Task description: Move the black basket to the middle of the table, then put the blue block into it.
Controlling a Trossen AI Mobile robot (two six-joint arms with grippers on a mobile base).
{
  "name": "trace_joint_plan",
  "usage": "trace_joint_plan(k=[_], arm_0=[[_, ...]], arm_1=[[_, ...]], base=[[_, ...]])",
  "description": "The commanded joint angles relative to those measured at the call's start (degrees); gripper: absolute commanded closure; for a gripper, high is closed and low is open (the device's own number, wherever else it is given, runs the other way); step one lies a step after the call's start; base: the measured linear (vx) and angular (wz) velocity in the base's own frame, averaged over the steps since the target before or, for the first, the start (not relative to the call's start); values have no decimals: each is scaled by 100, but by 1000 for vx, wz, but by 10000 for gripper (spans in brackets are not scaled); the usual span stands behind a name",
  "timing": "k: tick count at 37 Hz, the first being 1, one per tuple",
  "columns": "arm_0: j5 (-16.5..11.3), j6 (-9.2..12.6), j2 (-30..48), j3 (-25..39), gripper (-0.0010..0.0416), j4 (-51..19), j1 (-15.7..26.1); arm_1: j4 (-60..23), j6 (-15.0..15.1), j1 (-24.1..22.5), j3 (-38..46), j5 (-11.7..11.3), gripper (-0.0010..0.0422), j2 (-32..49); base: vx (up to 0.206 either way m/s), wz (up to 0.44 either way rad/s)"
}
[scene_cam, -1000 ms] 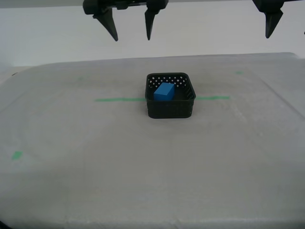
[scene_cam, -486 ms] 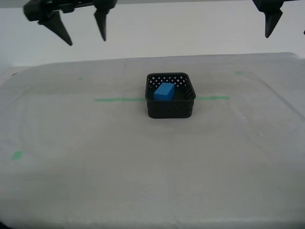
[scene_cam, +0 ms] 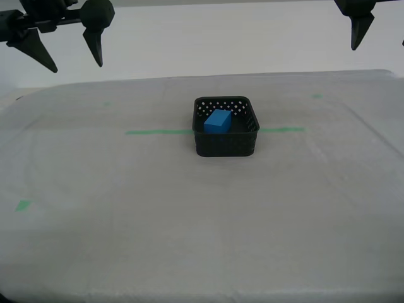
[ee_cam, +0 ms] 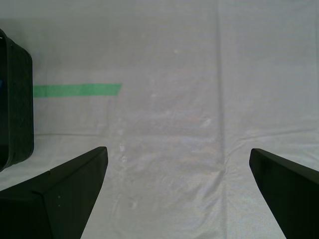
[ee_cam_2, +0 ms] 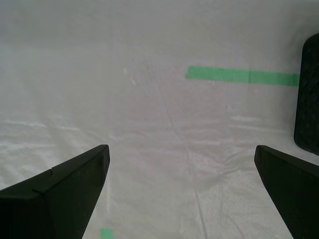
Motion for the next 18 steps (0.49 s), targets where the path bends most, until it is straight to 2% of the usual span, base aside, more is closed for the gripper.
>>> trace_joint_plan(k=[1, 14, 18], arm_0=[[15, 7, -4, 0, 7, 4, 2], [15, 7, -4, 0, 7, 2, 2], [13, 7, -4, 0, 7, 0, 0]], arm_1=[[291, 83, 144, -190, 170, 11, -2], [669, 431, 485, -544, 87, 11, -2], [717, 599, 511, -562, -155, 12, -2]], base=[[0, 0], [0, 0], [0, 0]])
